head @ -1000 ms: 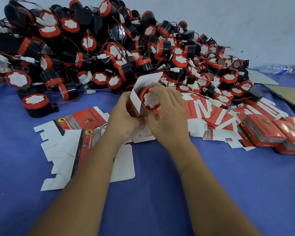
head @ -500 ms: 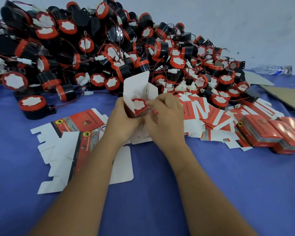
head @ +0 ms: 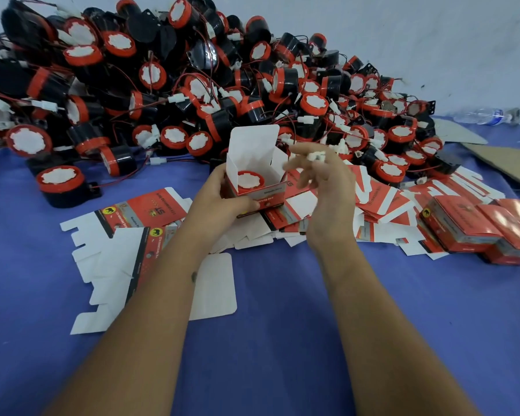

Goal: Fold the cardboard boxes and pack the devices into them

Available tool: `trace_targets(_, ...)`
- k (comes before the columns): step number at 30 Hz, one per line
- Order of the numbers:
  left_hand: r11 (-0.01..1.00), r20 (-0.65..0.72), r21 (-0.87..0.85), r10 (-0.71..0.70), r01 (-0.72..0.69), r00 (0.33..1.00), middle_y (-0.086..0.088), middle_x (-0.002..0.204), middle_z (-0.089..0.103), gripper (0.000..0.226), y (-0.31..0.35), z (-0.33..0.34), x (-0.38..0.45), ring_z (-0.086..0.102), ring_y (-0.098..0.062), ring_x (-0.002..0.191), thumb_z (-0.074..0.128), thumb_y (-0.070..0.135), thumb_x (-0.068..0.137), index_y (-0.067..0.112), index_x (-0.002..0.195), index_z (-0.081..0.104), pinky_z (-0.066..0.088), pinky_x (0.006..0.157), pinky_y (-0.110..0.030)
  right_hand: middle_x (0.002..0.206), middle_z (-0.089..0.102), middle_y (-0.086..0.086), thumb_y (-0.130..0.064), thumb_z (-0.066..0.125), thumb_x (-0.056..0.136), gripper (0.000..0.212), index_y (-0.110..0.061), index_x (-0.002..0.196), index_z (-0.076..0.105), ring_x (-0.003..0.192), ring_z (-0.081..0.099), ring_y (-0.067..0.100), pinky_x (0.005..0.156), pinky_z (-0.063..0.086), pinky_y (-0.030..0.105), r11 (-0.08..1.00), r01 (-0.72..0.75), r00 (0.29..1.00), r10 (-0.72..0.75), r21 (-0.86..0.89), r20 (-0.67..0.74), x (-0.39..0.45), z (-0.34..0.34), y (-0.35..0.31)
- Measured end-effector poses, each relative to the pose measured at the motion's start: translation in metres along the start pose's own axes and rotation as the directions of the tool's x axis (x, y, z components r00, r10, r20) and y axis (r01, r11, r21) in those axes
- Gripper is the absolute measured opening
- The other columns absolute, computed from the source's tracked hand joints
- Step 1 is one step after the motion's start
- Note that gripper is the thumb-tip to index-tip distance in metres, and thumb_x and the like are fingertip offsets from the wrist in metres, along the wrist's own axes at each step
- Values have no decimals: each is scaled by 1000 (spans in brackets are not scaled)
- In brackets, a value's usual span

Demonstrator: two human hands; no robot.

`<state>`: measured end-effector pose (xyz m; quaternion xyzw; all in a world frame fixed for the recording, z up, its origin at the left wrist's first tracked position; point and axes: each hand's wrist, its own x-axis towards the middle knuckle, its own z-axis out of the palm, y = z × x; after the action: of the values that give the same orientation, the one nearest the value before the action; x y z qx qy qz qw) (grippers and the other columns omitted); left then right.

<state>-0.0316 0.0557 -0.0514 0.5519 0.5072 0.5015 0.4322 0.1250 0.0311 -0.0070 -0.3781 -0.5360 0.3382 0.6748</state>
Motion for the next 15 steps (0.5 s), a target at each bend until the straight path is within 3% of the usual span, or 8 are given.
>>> trace_targets(2,1000,16,19,22,-23,1000,17,110,67,62,0,-2,-1,61,-1,103,82,11,72,44,117,56,46,80,-19,104,71,0,-37,40,89,36,-26,97,74,93,56,6,83,40,17,997,-27,995,34,-70,97,-2,2,0)
trace_targets(4,996,51,71,50,-53,997,18,109,68,62,0,-4,-2,61,2,103,81,6,75,50,110,56,48,83,-20,111,66,-7,-46,42,94,35,-39,93,75,113,48,8,94,38,29,967,-94,993,107,-236,46,-4,7,4)
trace_targets(6,991,122,115,56,-71,991,15,112,69,63,1,-5,-3,62,-2,108,81,3,76,46,116,57,52,92,-28,99,62,-11,-39,55,96,20,-40,97,75,109,42,9,99,40,41,887,-29,999,16,-461,-32,-6,10,10)
trace_targets(8,989,186,126,54,-78,981,9,116,69,65,2,-7,-3,63,-8,112,80,-1,76,37,123,57,53,99,-38,88,49,-20,-28,64,94,19,-35,109,73,97,37,-2,100,40,46,840,52,994,-93,-540,-49,-6,10,17)
trace_targets(10,990,222,118,55,-83,974,5,120,68,67,2,-9,-3,62,-11,115,79,-4,75,32,127,56,52,101,-41,91,46,-25,-27,65,93,27,-36,118,67,94,32,-1,104,36,37,800,109,986,-161,-589,-36,-4,7,22)
trace_targets(12,991,232,110,52,-79,971,5,121,67,69,2,-9,-3,62,-10,114,79,-4,76,33,128,55,53,100,-38,104,55,-20,-29,64,92,29,-34,121,63,106,31,8,104,20,21,675,182,972,-234,-715,25,-3,4,26)
trace_targets(15,992,218,114,34,-60,975,7,118,68,67,2,-8,-2,64,-2,107,80,-3,76,39,121,54,54,98,-32,81,47,-22,-21,75,83,25,-20,106,70,101,34,12,95,26,37,530,318,901,-428,-786,76,-1,0,28)
